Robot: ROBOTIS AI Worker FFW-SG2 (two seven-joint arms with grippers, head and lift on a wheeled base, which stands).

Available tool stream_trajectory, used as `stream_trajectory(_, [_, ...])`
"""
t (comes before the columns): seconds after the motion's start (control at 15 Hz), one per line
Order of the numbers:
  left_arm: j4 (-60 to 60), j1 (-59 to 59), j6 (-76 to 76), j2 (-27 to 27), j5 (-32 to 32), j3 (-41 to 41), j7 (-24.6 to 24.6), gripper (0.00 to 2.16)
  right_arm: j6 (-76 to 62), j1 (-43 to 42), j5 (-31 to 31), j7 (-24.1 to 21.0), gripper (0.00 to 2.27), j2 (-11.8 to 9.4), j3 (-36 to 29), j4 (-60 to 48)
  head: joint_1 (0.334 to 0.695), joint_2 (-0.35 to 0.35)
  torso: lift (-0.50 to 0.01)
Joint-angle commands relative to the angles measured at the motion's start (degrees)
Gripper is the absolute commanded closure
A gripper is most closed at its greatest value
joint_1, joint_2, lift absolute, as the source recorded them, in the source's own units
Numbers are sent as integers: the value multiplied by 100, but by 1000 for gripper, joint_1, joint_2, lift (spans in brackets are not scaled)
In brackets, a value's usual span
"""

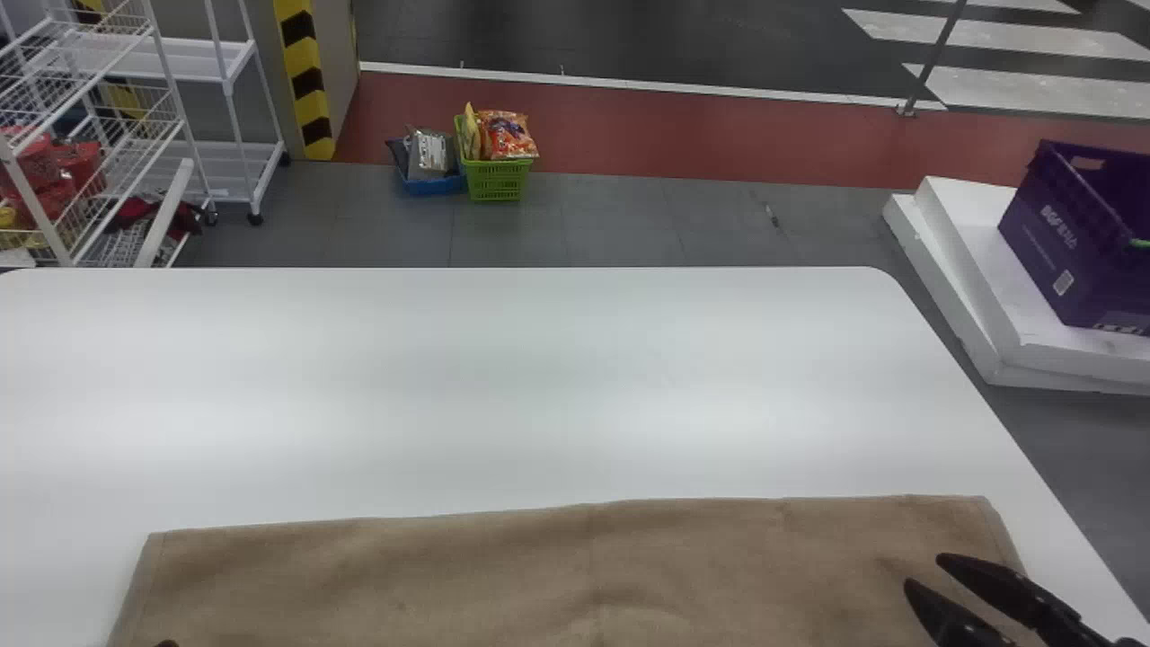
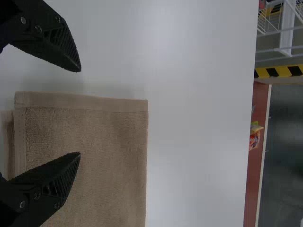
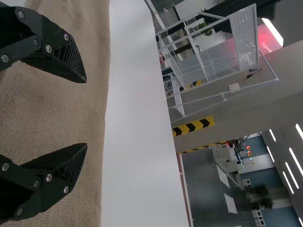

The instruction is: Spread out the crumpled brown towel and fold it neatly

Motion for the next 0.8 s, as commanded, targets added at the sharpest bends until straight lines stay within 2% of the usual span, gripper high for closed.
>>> stream_trajectory(0.0, [32,-106,12,-15,-126,56,-21,100,0,0,-8,29,427,0,-37,1,695,-114,-126])
stream_trajectory(0.2, [111,-159,47,-15,-170,65,-100,110,-159,-44,-61,20,427,-9,-230,177,695,-101,-126])
stream_trajectory(0.73, [436,-414,521,-15,-337,-41,-267,275,-229,-114,-131,29,427,-114,-300,335,695,-153,-126])
